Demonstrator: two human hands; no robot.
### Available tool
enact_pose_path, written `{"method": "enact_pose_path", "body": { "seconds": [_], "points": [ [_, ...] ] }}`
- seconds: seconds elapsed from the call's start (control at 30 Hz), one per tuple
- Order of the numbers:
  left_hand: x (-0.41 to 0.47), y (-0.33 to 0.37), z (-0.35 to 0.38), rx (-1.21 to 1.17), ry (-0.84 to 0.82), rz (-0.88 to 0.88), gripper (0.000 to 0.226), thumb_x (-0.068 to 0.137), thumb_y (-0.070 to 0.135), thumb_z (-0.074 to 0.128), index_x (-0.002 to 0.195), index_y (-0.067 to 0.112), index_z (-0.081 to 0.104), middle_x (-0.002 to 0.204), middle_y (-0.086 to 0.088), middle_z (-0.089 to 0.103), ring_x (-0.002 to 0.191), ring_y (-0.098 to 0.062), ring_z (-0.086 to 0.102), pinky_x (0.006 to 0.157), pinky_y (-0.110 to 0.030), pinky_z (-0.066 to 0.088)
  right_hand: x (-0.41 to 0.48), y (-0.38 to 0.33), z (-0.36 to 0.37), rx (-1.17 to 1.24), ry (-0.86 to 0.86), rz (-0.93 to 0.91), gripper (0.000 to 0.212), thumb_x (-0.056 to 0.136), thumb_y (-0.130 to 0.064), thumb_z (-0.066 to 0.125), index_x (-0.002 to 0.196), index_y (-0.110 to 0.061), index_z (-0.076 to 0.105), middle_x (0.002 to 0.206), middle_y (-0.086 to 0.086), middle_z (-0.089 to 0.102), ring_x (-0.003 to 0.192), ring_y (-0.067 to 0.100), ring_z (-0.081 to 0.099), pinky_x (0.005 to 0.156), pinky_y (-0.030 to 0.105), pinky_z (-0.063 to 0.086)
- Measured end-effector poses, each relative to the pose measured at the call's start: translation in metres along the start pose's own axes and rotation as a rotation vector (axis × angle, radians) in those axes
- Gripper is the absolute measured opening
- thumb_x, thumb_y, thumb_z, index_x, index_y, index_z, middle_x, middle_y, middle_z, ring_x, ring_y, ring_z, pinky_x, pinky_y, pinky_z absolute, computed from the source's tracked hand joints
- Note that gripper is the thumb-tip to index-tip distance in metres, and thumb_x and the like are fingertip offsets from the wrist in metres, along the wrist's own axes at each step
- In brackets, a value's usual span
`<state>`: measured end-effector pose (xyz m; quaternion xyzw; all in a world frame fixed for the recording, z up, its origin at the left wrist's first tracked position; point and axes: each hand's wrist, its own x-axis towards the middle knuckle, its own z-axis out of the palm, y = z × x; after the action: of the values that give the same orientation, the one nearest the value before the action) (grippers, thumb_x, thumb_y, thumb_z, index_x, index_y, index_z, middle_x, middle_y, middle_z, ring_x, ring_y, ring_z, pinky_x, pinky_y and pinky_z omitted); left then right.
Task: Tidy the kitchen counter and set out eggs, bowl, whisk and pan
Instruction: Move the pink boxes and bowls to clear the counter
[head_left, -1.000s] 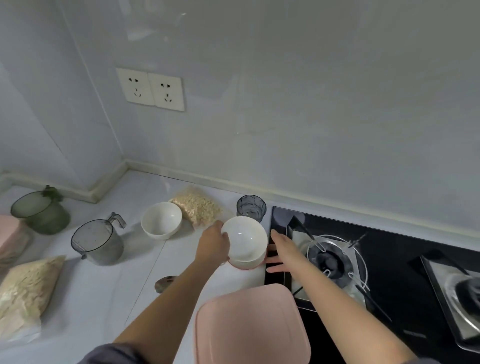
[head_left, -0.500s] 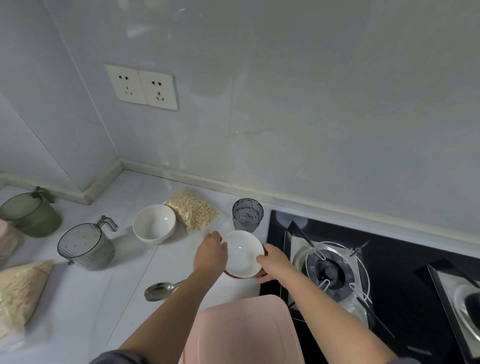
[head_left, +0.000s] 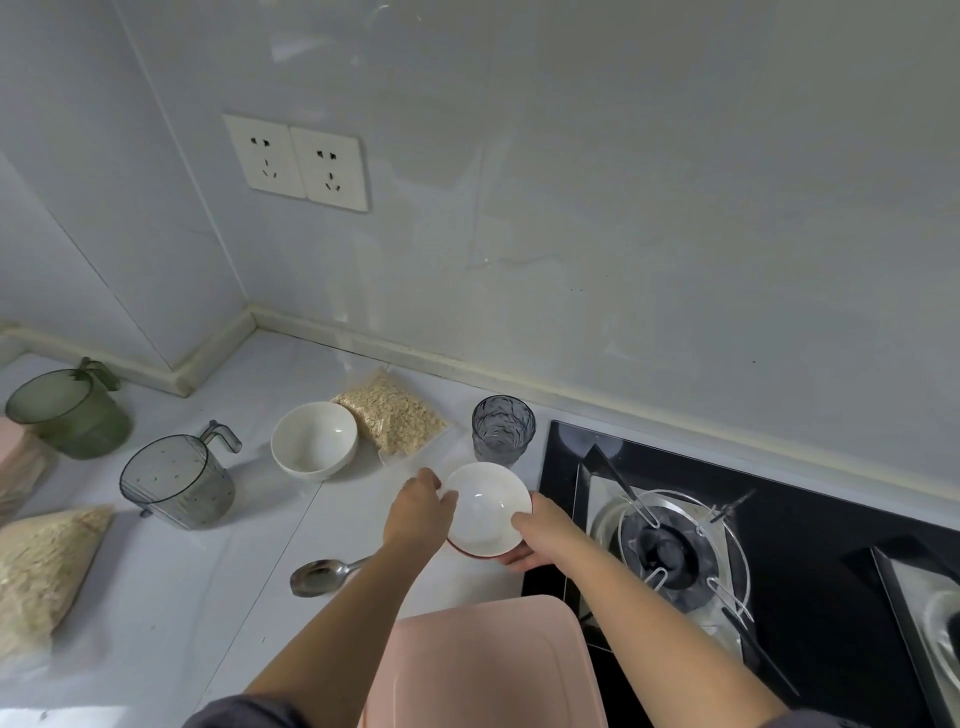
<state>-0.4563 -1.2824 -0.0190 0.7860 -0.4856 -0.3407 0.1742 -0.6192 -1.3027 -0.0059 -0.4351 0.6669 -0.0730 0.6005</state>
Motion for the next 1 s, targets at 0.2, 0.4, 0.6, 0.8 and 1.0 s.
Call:
{"method": "enact_pose_path", "body": {
  "seconds": [0.2, 0.4, 0.6, 0.8, 1.0],
  "points": [
    [-0.001, -0.001, -0.008, -0.042, -0.155, -0.014, 0.028, 0.096, 0.027, 0.039, 0.101, 0.008, 0.060, 0.073, -0.013, 0.069, 0.054, -0.024, 0.069, 0.046, -0.027, 0.053, -0.008, -0.005, 0.005, 0.032, 0.106, -0.051, 0.045, 0.090, -0.002, 0.035, 0.132, -0.012, 0.045, 0.119, 0.014, 0.054, 0.077, 0.034, 0.069, 0.069, 0.047, 0.060],
    [-0.025, 0.003, -0.028, -0.087, -0.068, 0.205, 0.027, 0.097, 0.028, 0.040, 0.098, 0.012, 0.062, 0.079, -0.012, 0.066, 0.057, -0.029, 0.067, 0.060, -0.037, 0.057, -0.043, -0.005, 0.010, 0.096, 0.239, -0.190, 0.047, 0.088, -0.001, 0.035, 0.131, -0.015, 0.048, 0.124, 0.011, 0.052, 0.102, 0.035, 0.059, 0.068, 0.049, 0.060],
    [-0.061, 0.020, -0.040, -0.278, -0.169, 0.359, 0.029, 0.097, 0.023, 0.042, 0.120, 0.021, 0.060, 0.091, -0.004, 0.063, 0.064, -0.024, 0.068, 0.054, -0.039, 0.059, -0.087, 0.009, 0.007, 0.197, 0.364, -0.206, 0.043, 0.090, -0.003, 0.035, 0.130, -0.013, 0.047, 0.120, 0.013, 0.054, 0.101, 0.036, 0.059, 0.063, 0.044, 0.060],
    [-0.112, 0.060, -0.015, -0.196, -0.206, 0.505, 0.030, 0.096, 0.026, 0.041, 0.118, 0.023, 0.061, 0.099, -0.006, 0.066, 0.082, -0.028, 0.065, 0.072, -0.044, 0.058, -0.149, 0.048, -0.025, 0.295, 0.500, -0.148, 0.044, 0.090, -0.005, 0.039, 0.131, -0.021, 0.049, 0.121, 0.008, 0.055, 0.105, 0.034, 0.057, 0.073, 0.048, 0.060],
    [-0.181, 0.102, 0.053, -0.138, -0.306, 0.539, 0.035, 0.097, 0.026, 0.040, 0.125, 0.016, 0.058, 0.106, -0.007, 0.062, 0.086, -0.020, 0.059, 0.069, -0.035, 0.058, -0.216, 0.123, -0.079, 0.295, 0.541, -0.057, 0.042, 0.094, -0.009, 0.041, 0.136, -0.017, 0.045, 0.119, 0.009, 0.054, 0.088, 0.032, 0.067, 0.073, 0.043, 0.061]
  ]
}}
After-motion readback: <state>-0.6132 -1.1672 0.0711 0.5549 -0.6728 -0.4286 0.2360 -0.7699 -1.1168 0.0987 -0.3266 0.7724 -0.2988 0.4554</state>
